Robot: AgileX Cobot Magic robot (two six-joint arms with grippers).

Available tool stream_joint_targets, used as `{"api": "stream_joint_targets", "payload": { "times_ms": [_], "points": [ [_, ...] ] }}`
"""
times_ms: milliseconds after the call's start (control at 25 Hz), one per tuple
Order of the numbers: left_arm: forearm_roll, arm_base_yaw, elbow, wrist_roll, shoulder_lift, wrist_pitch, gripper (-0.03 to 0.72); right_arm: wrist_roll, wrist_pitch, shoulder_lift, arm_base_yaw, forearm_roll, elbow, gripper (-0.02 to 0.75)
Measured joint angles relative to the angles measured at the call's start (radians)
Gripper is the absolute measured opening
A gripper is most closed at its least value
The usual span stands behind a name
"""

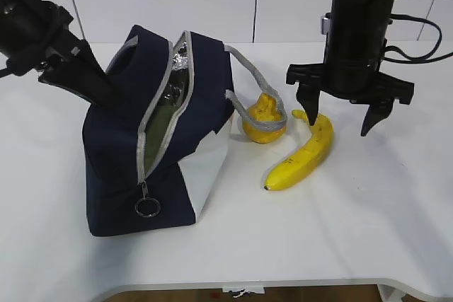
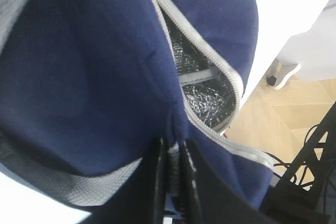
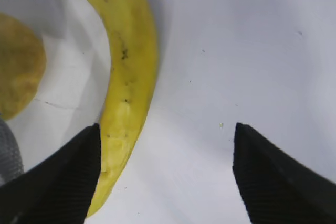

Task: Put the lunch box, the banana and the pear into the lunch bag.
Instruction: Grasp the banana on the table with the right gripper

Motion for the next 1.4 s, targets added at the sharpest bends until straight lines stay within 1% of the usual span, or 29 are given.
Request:
{"api": "stream_joint_targets", "payload": {
  "times_ms": [200, 480, 720, 1120, 1240, 1400],
  "points": [
    [0.000, 0.000, 0.000, 0.000, 0.000, 0.000, 0.017, 0.051, -0.014, 0.031, 0.000, 0.018, 0.000, 0.587],
    [0.000, 0.000, 0.000, 0.000, 0.000, 0.000, 0.017, 0.064, -0.071, 0.060, 0.000, 0.024, 0.000, 0.587],
    [0.000, 0.000, 0.000, 0.000, 0.000, 0.000, 0.017, 0.068, -0.081, 0.099, 0.000, 0.062, 0.000, 0.587],
    [0.000, 0.000, 0.000, 0.000, 0.000, 0.000, 0.017, 0.068, -0.093, 0.138, 0.000, 0.070, 0.000, 0.583],
    [0.000, 0.000, 0.000, 0.000, 0.000, 0.000, 0.017, 0.068, -0.097, 0.138, 0.000, 0.070, 0.000, 0.533],
    [0.000, 0.000, 0.000, 0.000, 0.000, 0.000, 0.017, 0.068, -0.101, 0.138, 0.000, 0.070, 0.000, 0.432]
  ]
}}
